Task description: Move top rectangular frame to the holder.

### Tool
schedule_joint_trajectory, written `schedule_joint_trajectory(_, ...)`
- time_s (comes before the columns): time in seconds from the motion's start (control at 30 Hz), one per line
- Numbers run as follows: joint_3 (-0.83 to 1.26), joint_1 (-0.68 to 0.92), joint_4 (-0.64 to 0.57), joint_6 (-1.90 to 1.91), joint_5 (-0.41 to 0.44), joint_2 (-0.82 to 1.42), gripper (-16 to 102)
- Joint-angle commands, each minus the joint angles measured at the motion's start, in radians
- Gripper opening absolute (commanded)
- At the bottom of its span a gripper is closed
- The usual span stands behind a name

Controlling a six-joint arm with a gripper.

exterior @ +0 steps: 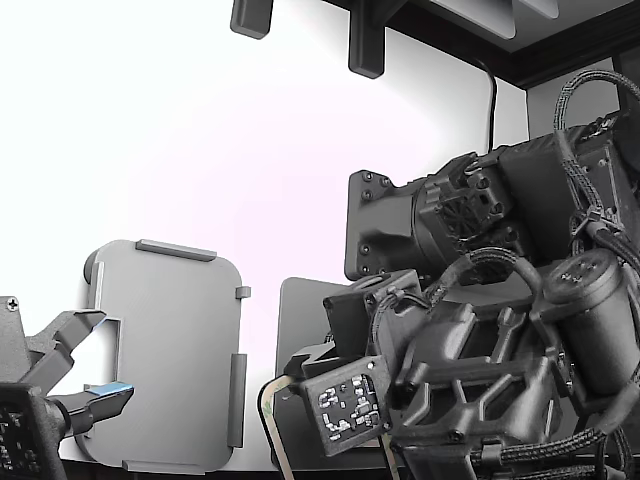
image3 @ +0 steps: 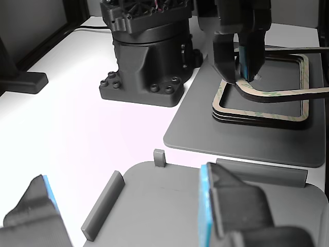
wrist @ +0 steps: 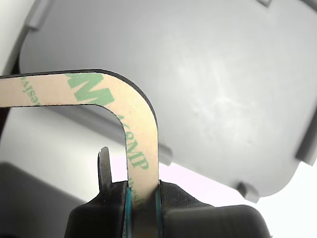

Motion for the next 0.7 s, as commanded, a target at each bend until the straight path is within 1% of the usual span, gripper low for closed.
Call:
schedule_joint_trajectory(0.0, -0.048, -0.054, 0.009, 0.009, -0.005, 0.014, -11)
schedule_joint_trajectory(0.13, -0.074, -0.121, 0.009, 0.08, 0.006, -0.005, -11)
schedule_joint_trajectory(0.3, -0.132, -0.215, 0.009, 0.061, -0.017, -0.052, -11)
schedule_joint_trajectory(0.37, -0.164, -0.242, 0.008, 0.06, -0.011, -0.087, -11)
schedule_joint_trajectory(0.47, -0.195, -0.282, 0.006, 0.038, -0.023, -0.137, -11)
schedule_joint_trajectory(0.67, -0.201, -0.333, -0.029, 0.1, -0.032, -0.192, -11)
